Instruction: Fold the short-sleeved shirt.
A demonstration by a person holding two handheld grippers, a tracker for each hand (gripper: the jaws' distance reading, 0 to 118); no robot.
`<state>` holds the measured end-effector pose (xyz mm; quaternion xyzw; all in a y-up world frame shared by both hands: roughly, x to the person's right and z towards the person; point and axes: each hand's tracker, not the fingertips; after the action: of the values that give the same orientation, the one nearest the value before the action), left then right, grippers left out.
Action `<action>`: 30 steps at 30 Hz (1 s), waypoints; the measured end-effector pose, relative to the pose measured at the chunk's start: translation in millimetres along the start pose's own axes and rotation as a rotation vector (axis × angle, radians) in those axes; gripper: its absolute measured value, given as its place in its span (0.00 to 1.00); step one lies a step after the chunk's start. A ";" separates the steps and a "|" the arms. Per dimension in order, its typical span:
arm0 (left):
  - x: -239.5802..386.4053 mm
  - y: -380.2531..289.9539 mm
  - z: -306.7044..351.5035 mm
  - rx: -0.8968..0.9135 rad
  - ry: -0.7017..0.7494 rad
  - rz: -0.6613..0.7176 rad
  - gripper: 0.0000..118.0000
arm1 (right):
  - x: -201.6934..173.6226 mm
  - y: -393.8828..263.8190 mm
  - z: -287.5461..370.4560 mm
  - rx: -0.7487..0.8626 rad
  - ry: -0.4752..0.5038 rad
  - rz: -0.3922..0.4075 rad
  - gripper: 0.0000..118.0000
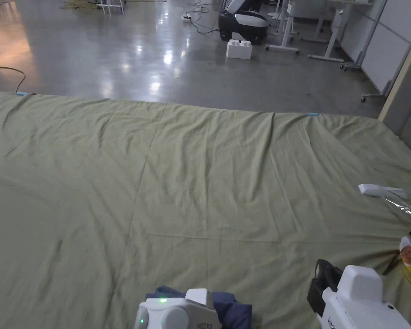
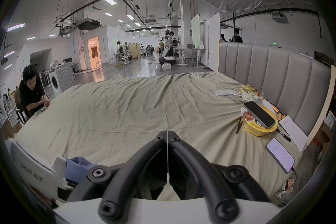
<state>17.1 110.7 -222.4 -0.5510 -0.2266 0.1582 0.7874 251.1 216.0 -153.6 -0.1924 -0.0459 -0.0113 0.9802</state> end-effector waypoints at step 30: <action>-46.8 35.0 238.9 1.101 0.664 -0.343 0.05 | -57.4 76.2 5.4 0.369 -0.014 0.073 0.01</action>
<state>-149.4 289.5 -194.5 -0.0440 0.0575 -0.0547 0.9959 196.5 288.9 -182.6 -0.0109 -0.0472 0.0342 0.9982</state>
